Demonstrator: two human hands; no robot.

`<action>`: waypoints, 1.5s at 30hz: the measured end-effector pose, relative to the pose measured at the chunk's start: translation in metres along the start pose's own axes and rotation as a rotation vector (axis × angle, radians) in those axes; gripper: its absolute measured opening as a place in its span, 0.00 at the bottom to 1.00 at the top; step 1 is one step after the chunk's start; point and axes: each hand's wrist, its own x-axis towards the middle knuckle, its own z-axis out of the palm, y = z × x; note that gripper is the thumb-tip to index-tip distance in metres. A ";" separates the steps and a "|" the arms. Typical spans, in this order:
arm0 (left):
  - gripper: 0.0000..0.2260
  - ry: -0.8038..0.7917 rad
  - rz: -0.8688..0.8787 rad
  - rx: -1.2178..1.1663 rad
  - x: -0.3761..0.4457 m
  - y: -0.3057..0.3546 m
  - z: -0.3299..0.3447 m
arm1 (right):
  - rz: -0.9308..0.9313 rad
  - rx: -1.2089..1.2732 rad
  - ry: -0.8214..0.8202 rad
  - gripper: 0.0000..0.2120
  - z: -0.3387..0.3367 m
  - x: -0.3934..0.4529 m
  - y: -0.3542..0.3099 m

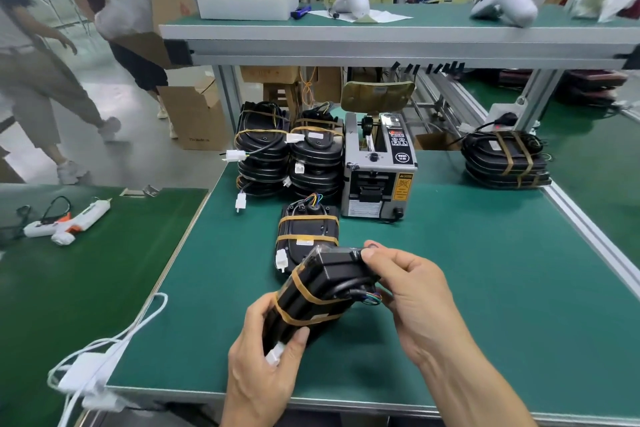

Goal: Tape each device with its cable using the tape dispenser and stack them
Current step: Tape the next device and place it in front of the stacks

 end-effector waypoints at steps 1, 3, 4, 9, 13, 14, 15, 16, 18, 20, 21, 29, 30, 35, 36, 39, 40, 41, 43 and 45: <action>0.28 0.001 -0.001 0.002 0.000 -0.001 0.000 | -0.006 0.000 0.009 0.07 0.000 0.000 0.001; 0.28 0.004 -0.004 0.002 0.000 -0.002 0.000 | -0.019 -0.009 0.028 0.06 0.000 0.000 0.002; 0.28 0.006 -0.005 0.004 0.000 -0.002 0.000 | -0.029 -0.015 0.039 0.06 0.000 0.000 0.002; 0.27 0.012 -0.009 -0.012 0.000 0.001 0.000 | -0.078 -0.044 0.083 0.07 0.003 -0.001 0.002; 0.26 0.019 -0.014 -0.041 0.000 0.005 0.000 | -0.101 -0.064 0.103 0.09 0.004 0.001 0.004; 0.26 0.018 -0.014 -0.041 0.000 0.005 0.000 | -0.098 -0.066 0.103 0.09 0.004 0.001 0.004; 0.26 0.019 -0.015 -0.041 0.000 0.005 0.000 | -0.092 -0.068 0.103 0.08 0.004 0.002 0.004; 0.26 0.020 -0.014 -0.044 0.000 0.005 0.000 | -0.086 -0.069 0.105 0.07 0.004 0.002 0.003; 0.27 0.020 -0.007 -0.041 0.001 0.005 0.000 | -0.070 -0.072 0.116 0.07 0.003 0.004 0.004; 0.27 0.024 -0.004 -0.052 0.000 0.005 0.001 | -0.044 -0.062 0.120 0.07 0.002 0.006 0.004; 0.27 0.028 0.000 -0.058 0.000 0.004 0.001 | -0.025 -0.047 0.107 0.07 0.001 0.006 0.004; 0.30 0.011 0.025 0.008 -0.001 -0.004 0.000 | -0.043 0.001 0.057 0.24 0.008 0.002 0.011; 0.31 0.009 0.025 0.011 -0.001 -0.004 -0.001 | -0.058 -0.020 0.049 0.25 0.009 0.000 0.012; 0.28 0.018 0.019 0.016 0.000 -0.002 0.000 | -0.031 0.001 0.036 0.24 0.005 0.002 0.014; 0.28 0.017 0.015 0.009 0.000 0.000 0.000 | -0.006 0.039 0.034 0.19 0.004 0.003 0.015; 0.29 0.032 0.011 -0.008 0.002 0.006 0.002 | 0.030 0.102 0.055 0.06 0.002 0.007 0.017; 0.29 0.034 0.010 -0.014 0.002 0.007 0.002 | 0.024 0.104 0.061 0.05 0.002 0.008 0.018; 0.28 0.035 0.009 -0.014 0.001 0.007 0.002 | 0.015 0.106 0.061 0.05 0.002 0.008 0.019; 0.27 0.033 0.007 -0.012 0.001 0.006 0.001 | -0.002 0.096 0.058 0.05 0.004 0.008 0.019; 0.26 0.026 -0.010 -0.011 0.001 0.004 0.001 | -0.018 0.078 0.058 0.05 0.005 0.007 0.020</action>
